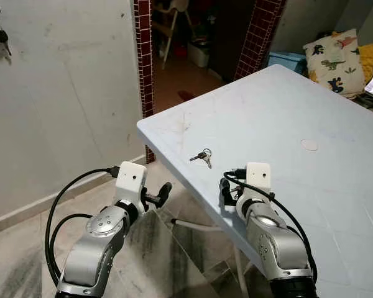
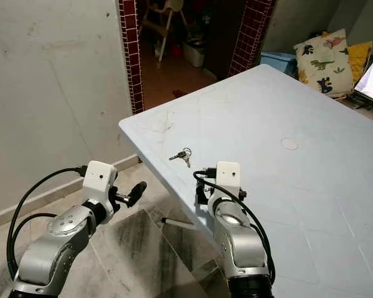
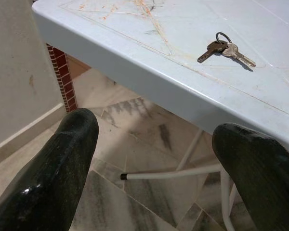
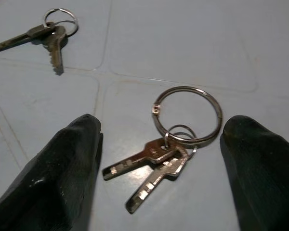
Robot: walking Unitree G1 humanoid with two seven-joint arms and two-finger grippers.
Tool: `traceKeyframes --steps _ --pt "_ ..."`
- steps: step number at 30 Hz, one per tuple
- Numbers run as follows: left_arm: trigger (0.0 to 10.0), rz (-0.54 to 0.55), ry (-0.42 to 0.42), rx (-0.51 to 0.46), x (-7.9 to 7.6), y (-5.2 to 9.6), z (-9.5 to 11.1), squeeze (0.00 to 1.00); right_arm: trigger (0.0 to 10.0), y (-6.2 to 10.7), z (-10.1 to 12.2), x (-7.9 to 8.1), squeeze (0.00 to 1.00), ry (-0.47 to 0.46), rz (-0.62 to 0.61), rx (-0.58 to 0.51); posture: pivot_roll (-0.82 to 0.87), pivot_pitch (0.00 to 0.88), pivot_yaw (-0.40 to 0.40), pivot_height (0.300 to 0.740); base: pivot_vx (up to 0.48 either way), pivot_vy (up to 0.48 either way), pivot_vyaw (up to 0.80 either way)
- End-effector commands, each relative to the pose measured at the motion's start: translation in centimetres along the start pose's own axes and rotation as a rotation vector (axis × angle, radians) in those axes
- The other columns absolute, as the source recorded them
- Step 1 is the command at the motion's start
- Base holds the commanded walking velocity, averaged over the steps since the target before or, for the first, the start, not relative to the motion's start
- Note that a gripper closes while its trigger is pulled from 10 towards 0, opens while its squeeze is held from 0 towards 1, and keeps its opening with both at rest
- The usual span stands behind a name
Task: Hang keys on a hook
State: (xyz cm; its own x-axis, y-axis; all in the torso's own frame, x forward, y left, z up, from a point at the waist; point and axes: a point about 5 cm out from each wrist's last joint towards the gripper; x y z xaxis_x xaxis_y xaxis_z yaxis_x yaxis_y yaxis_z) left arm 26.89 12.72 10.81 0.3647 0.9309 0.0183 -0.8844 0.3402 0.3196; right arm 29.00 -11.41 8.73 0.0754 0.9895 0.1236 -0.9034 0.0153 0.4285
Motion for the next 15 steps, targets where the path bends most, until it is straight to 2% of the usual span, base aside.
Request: traceKeyframes --steps 1,2,3,8,12,13,14,15 --pt "10.0 0.004 -0.007 0.004 0.0 -0.1 0.0 0.0 10.0 0.4 0.7 0.0 0.69 -0.004 -0.012 -0.023 0.14 0.039 -0.083 0.74 0.0 0.0 0.0" --pt "10.0 0.003 -0.006 0.004 -0.1 -0.1 -0.1 0.0 10.0 0.4 0.7 -0.1 0.69 -0.004 -0.013 -0.024 0.14 0.039 -0.083 0.74 0.0 0.0 0.0" --pt "10.0 0.001 -0.005 0.004 -0.1 -0.1 -0.1 0.0 10.0 0.4 0.7 -0.3 0.0 0.005 -0.027 -0.019 0.13 0.04 -0.084 0.74 0.0 0.0 0.0" --pt "10.0 -0.002 -0.003 0.005 -0.3 -0.2 0.0 0.0 10.0 0.4 -0.1 -0.8 0.0 -0.013 -0.061 0.008 0.13 0.04 -0.085 0.74 0.0 0.0 0.0" --pt "10.0 -0.007 -0.003 0.007 -0.3 -0.2 0.0 0.0 10.0 0.2 -1.4 -1.1 0.0 -0.076 -0.08 0.07 0.13 0.041 -0.083 0.74 0.0 0.0 0.0" --pt "10.0 -0.011 -0.002 0.01 -0.3 -0.2 -0.1 0.0 4.0 0.1 -2.0 -1.2 0.0 -0.094 -0.085 0.097 0.13 0.041 -0.083 0.74 0.0 0.0 0.0" --pt "10.0 -0.012 -0.002 0.011 -0.3 -0.2 -0.1 0.0 4.0 0.1 -2.2 -1.2 0.0 -0.102 -0.086 0.106 0.13 0.041 -0.083 0.74 0.0 0.0 0.0" --pt "10.0 -0.013 -0.002 0.012 -0.3 -0.2 -0.1 0.0 2.2 0.1 -2.4 -1.2 0.0 -0.112 -0.085 0.117 0.13 0.041 -0.083 0.74 0.0 0.0 0.0"
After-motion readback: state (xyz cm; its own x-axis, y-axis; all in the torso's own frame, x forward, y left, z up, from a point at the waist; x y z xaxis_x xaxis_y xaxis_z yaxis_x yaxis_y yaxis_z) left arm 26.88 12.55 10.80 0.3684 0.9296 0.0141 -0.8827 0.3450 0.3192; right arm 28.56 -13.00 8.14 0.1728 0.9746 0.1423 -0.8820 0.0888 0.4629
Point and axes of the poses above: a point about 5 cm out from each wrist's last joint towards the gripper, its own y axis pointing back from the gripper into the wrist, its own z axis along the axis of the wrist's last joint, x = y × z, and after that the axes turned 4 degrees about -y, right-handed
